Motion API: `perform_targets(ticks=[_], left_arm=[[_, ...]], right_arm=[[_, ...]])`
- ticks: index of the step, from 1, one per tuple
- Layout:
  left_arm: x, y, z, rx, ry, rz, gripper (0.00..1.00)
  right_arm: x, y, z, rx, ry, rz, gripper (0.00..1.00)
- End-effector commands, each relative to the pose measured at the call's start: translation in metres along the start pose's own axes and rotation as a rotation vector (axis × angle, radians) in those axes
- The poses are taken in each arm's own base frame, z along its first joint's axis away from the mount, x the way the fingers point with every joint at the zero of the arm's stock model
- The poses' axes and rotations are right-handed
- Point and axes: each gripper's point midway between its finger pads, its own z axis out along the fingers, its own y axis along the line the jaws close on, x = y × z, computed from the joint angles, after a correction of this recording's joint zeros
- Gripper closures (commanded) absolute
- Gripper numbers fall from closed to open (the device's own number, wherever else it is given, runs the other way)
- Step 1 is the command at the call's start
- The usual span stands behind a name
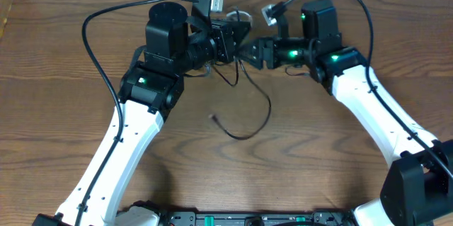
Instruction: Untangle cables
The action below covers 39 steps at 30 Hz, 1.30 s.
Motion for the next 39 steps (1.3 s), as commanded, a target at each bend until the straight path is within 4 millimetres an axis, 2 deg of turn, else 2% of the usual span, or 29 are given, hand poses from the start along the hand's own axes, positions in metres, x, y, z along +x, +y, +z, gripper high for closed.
perform_targets(ticks=[1, 4, 7, 9, 10, 13, 17, 20, 25, 28, 31, 33, 35, 39], left_arm=[[0.010, -0.028, 0.005, 0.080, 0.037, 0.002, 0.92], [0.015, -0.037, 0.008, 0.098, 0.048, 0.011, 0.93], [0.015, -0.038, 0.008, 0.100, 0.046, 0.013, 0.93], [0.013, -0.038, 0.007, 0.102, 0.037, 0.017, 0.92], [0.009, -0.040, 0.005, 0.108, 0.022, 0.026, 0.93], [-0.008, -0.043, -0.005, 0.117, -0.038, 0.051, 0.93], [-0.039, -0.044, -0.036, 0.100, -0.149, 0.064, 0.93], [-0.054, -0.044, -0.063, 0.077, -0.209, 0.075, 0.93], [-0.069, -0.037, -0.102, 0.018, -0.283, 0.079, 0.92], [-0.074, -0.023, -0.121, -0.044, -0.310, 0.057, 0.92], [-0.071, -0.004, -0.129, -0.101, -0.299, 0.013, 0.92], [-0.063, 0.005, -0.126, -0.119, -0.260, 0.009, 0.93], [-0.051, 0.010, -0.116, -0.113, -0.197, 0.013, 0.93], [-0.015, 0.021, -0.085, -0.071, -0.026, 0.006, 0.93]], right_arm=[[-0.010, 0.000, 0.010, 0.057, -0.060, 0.088, 0.42], [-0.009, 0.007, 0.016, 0.052, -0.065, 0.092, 0.43], [-0.005, 0.007, 0.017, 0.057, -0.054, 0.117, 0.48], [-0.001, -0.006, 0.016, 0.118, -0.053, 0.180, 0.54], [0.004, -0.022, 0.013, 0.196, -0.056, 0.242, 0.62], [0.018, -0.054, 0.003, 0.357, -0.053, 0.333, 0.77], [0.043, -0.096, -0.020, 0.569, -0.027, 0.410, 0.87], [0.066, -0.122, -0.037, 0.685, 0.028, 0.413, 0.90], [0.106, -0.156, -0.063, 0.801, 0.121, 0.446, 0.89], [0.123, -0.172, -0.078, 0.836, 0.158, 0.482, 0.86], [0.126, -0.174, -0.083, 0.793, 0.196, 0.459, 0.83], [0.123, -0.167, -0.079, 0.721, 0.211, 0.429, 0.82], [0.117, -0.156, -0.073, 0.645, 0.211, 0.397, 0.79], [0.097, -0.137, -0.073, 0.545, 0.175, 0.381, 0.79]])
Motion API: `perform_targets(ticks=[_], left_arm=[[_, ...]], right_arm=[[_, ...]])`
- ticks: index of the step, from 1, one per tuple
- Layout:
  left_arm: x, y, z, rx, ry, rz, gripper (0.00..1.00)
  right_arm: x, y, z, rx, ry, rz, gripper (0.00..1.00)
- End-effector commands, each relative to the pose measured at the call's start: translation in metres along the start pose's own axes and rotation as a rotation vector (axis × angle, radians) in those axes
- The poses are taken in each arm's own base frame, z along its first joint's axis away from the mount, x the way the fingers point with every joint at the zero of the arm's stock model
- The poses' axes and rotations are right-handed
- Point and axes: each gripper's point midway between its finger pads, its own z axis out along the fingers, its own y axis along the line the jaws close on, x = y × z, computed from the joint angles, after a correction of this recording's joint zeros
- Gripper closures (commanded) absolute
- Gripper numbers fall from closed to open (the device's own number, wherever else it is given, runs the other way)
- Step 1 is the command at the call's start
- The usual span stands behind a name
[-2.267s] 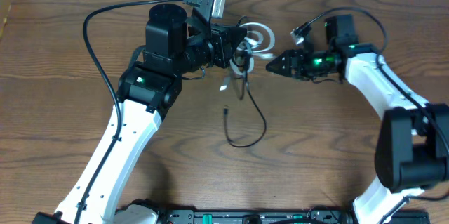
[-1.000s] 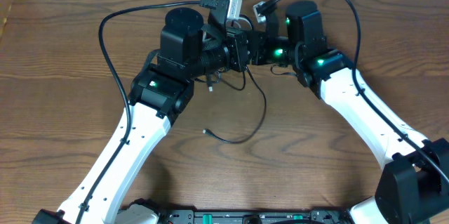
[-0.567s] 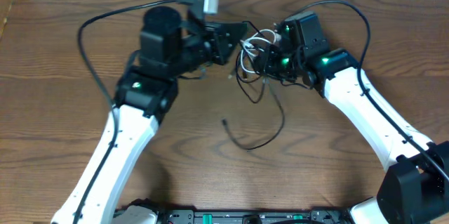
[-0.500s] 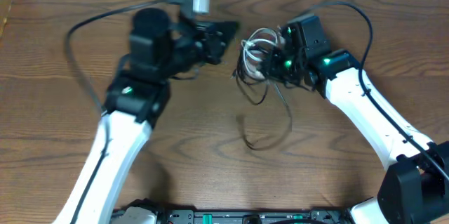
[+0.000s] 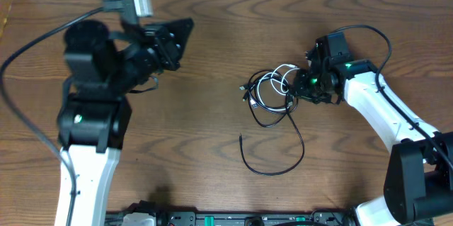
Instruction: Untangle cables
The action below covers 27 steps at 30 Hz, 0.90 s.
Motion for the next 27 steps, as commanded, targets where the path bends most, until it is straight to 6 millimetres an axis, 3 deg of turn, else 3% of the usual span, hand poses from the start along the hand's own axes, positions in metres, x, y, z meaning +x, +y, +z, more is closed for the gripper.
perform_targets(ticks=[1, 3, 5, 8, 15, 18, 22, 23, 27], left_arm=[[0.034, -0.001, 0.025, 0.070, 0.151, 0.052, 0.93], [0.053, 0.005, 0.041, 0.072, 0.225, 0.054, 0.92], [0.075, 0.009, 0.059, 0.083, 0.302, 0.063, 0.89], [0.106, 0.013, 0.084, 0.092, 0.399, 0.061, 0.83], [0.179, 0.021, 0.140, 0.089, 0.579, 0.066, 0.65], [0.212, 0.024, 0.159, 0.095, 0.648, 0.062, 0.62], [0.253, 0.027, 0.177, 0.104, 0.730, 0.063, 0.61], [0.271, 0.029, 0.183, 0.093, 0.765, 0.069, 0.60], [0.310, 0.034, 0.190, 0.043, 0.838, 0.101, 0.60]], right_arm=[[-0.011, 0.031, -0.028, -0.154, -0.032, -0.077, 0.79], [-0.019, 0.032, -0.040, -0.167, -0.063, -0.071, 0.74], [-0.025, 0.027, -0.049, -0.166, -0.091, -0.052, 0.62], [-0.032, 0.010, -0.060, -0.151, -0.114, -0.004, 0.51], [-0.039, -0.043, -0.078, -0.105, -0.123, 0.162, 0.49], [-0.040, -0.057, -0.083, -0.095, -0.124, 0.203, 0.49], [-0.036, -0.064, -0.085, -0.084, -0.114, 0.191, 0.49], [-0.035, -0.064, -0.085, -0.083, -0.109, 0.184, 0.48], [-0.032, -0.064, -0.085, -0.078, -0.096, 0.184, 0.46]])
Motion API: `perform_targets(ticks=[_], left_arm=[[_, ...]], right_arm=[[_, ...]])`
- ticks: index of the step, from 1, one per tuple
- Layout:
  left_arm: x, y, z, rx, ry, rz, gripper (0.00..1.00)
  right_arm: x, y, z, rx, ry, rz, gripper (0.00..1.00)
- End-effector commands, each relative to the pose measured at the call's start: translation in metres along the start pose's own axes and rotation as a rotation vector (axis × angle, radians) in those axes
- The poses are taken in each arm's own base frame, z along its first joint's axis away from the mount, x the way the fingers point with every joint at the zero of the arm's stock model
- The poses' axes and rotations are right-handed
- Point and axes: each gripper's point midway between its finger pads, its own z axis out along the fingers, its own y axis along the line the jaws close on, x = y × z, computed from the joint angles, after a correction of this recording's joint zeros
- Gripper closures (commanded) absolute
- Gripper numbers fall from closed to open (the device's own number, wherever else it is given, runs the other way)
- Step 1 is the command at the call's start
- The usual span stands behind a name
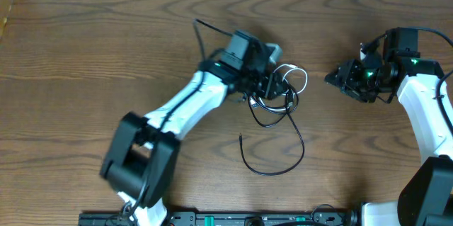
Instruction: Untangle cables
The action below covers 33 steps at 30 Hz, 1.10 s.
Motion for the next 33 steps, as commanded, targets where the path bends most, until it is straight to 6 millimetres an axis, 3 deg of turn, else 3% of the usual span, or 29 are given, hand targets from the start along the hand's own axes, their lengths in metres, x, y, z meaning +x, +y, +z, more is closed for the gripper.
perform_targets(ticks=[1, 6, 10, 16, 21, 27, 33], left_arm=[[0.019, 0.002, 0.028, -0.050, 0.059, 0.041, 0.60], [0.037, -0.004, 0.047, -0.086, 0.109, 0.069, 0.60], [0.047, 0.008, 0.054, -0.204, 0.123, 0.109, 0.56], [0.043, 0.033, 0.061, -0.403, 0.074, 0.163, 0.52], [0.048, 0.042, 0.073, -0.414, 0.085, 0.162, 0.51], [0.052, 0.040, 0.077, -0.409, 0.096, 0.166, 0.63], [0.070, 0.042, 0.094, -0.412, 0.145, 0.179, 0.64]], right_arm=[[0.000, 0.005, -0.005, -0.014, -0.002, -0.036, 0.47], [0.003, 0.004, -0.005, -0.009, 0.011, -0.048, 0.47], [0.004, 0.003, -0.005, -0.007, 0.016, -0.050, 0.48], [0.005, 0.004, -0.005, -0.008, 0.018, -0.051, 0.48], [0.010, 0.006, -0.003, -0.006, 0.034, -0.057, 0.49], [0.011, 0.010, -0.001, -0.008, 0.038, -0.070, 0.49], [0.016, 0.013, 0.002, -0.001, 0.049, -0.085, 0.49]])
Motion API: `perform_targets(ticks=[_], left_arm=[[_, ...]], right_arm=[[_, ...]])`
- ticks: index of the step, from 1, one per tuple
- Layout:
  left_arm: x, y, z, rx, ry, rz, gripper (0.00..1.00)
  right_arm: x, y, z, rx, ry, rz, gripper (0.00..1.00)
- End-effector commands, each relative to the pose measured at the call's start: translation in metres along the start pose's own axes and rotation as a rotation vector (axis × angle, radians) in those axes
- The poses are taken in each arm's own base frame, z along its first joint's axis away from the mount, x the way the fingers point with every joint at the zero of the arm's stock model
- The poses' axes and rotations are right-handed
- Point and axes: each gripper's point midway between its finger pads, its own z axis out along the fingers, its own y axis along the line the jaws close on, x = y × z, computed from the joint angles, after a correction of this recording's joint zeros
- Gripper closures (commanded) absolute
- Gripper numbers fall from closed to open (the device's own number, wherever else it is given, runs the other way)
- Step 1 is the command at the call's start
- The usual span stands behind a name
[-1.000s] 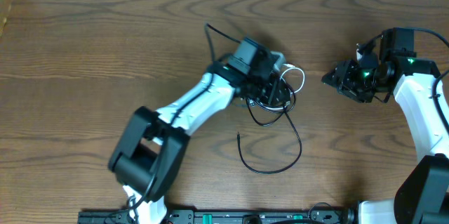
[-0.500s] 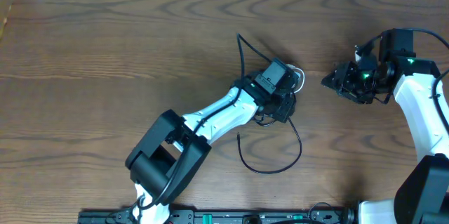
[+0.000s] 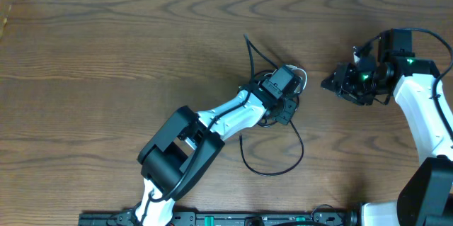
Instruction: Untangle cables
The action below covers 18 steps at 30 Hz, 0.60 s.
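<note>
The tangled bundle of black and white cables lies mid-table, mostly covered by my left gripper (image 3: pixel 286 100), which sits down on it. A bit of white cable loop (image 3: pixel 302 78) shows at the gripper's right. One black cable (image 3: pixel 300 148) trails out of the bundle in a wide loop toward the front, with its free end near the left arm. The left fingers are hidden under the wrist. My right gripper (image 3: pixel 330 83) hovers to the right of the bundle, apart from it, with nothing seen in it; its jaws are too dark to read.
The brown wooden table (image 3: pixel 106 56) carries nothing else. The left arm (image 3: pixel 212 120) stretches diagonally from the front edge to the middle. The right arm (image 3: pixel 425 113) runs along the right side. A black arm lead (image 3: pixel 249 49) sticks up behind the left wrist.
The left arm has swung so that it now reaches the bundle from the front left, with its gripper a little further right on the cables. The right gripper has barely moved.
Both grippers met over the bundle at the back middle. Then the left arm was away at the far left and the right gripper was at the bundle, now lying mid-table. Then the right gripper was off to the right and the left gripper on the bundle, where it remains.
</note>
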Motion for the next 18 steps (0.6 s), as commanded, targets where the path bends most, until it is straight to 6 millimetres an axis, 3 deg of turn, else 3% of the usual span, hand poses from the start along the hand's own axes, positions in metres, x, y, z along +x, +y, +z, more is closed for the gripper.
perform_targets(ticks=[1, 4, 6, 8, 9, 15, 16, 18], left_arm=[[0.022, 0.000, 0.020, -0.021, 0.064, 0.027, 0.65], [0.021, -0.003, 0.019, -0.016, 0.059, 0.033, 0.66], [0.017, -0.005, 0.012, -0.008, 0.048, 0.030, 0.76], [0.009, -0.007, -0.004, 0.007, 0.029, 0.025, 0.93], [0.005, -0.009, -0.013, 0.021, 0.017, 0.021, 0.93], [-0.032, -0.041, -0.105, 0.297, -0.105, 0.002, 0.93], [-0.041, -0.046, -0.128, 0.369, -0.141, 0.002, 0.93], [-0.049, -0.045, -0.153, 0.422, -0.186, -0.002, 0.92]], right_arm=[[0.000, 0.008, -0.002, -0.003, -0.006, -0.038, 0.48], [0.002, 0.007, 0.000, 0.022, -0.004, -0.046, 0.46], [0.003, 0.007, 0.001, 0.032, -0.004, -0.053, 0.44], [0.002, 0.006, 0.001, 0.046, -0.007, -0.057, 0.41], [0.002, 0.005, 0.001, 0.052, -0.009, -0.058, 0.40], [0.003, 0.006, 0.001, 0.048, -0.006, -0.060, 0.39], [0.004, 0.011, 0.002, 0.015, 0.004, -0.080, 0.41], [0.006, 0.023, 0.002, -0.053, 0.016, -0.126, 0.41]])
